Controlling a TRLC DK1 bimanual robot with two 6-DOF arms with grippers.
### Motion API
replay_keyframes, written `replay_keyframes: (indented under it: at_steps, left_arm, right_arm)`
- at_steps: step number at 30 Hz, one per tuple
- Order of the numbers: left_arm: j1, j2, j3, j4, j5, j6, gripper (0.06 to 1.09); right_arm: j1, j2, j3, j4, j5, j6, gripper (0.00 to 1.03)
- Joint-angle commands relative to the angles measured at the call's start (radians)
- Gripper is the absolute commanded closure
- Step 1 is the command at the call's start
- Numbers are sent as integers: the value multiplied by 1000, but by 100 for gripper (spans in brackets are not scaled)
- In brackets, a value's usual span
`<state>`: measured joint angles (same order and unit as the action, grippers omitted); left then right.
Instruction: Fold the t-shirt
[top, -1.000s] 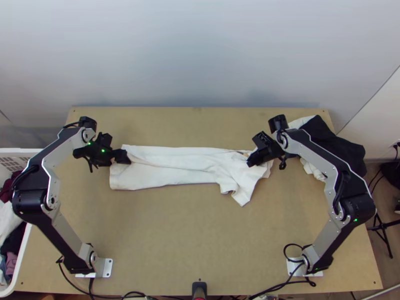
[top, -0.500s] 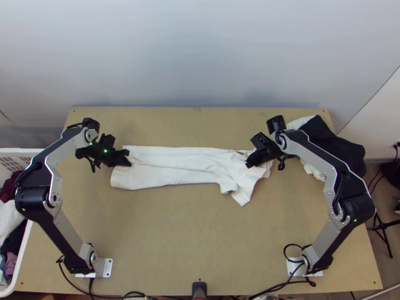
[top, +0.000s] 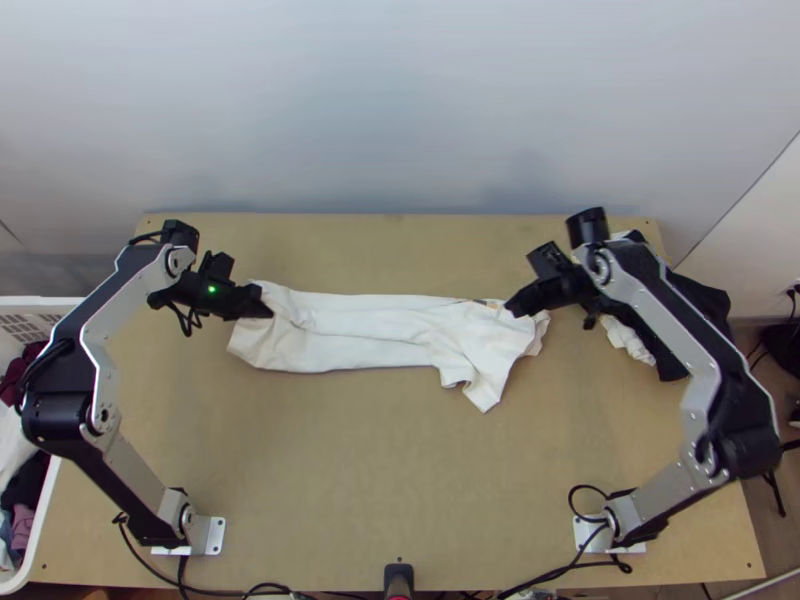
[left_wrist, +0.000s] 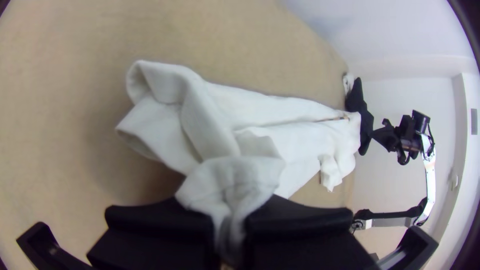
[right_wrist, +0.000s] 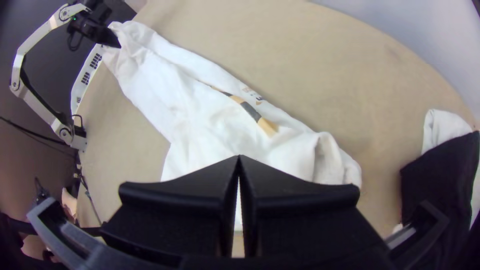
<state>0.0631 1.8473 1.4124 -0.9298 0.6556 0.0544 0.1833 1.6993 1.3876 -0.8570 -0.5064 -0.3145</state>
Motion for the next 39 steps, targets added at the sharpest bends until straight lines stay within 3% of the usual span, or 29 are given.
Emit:
replay_keyframes:
  at_steps: [1, 10, 14, 17, 20, 28, 34, 39]
  left_arm:
    - [-65, -37, 46, -3, 39, -34, 105]
    - [-276, 35, 217, -4, 110, -110, 105]
    - [-367, 78, 319, 5, 208, -183, 100]
    - [-450, 107, 367, 43, 208, -209, 98]
    - [-516, 165, 431, 92, 239, -266, 105]
    - [-651, 431, 741, 123, 257, -380, 105]
    - [-723, 555, 866, 348, 257, -565, 105]
    - [-783, 586, 866, 428, 253, -551, 100]
  right_arm:
    - [-94, -144, -36, -89, -12, 6, 100]
    - [-189, -369, -200, -137, -11, 8, 100]
    - [-197, -431, -252, -139, -11, 12, 100]
    - [-202, -457, -297, -139, -3, 14, 100]
    - [-202, -486, -334, -139, 8, 22, 100]
    - [-237, -573, -420, -139, 45, 32, 100]
    - [-262, -592, -458, -139, 46, 41, 100]
    - [-262, -584, -461, -134, 51, 64, 100]
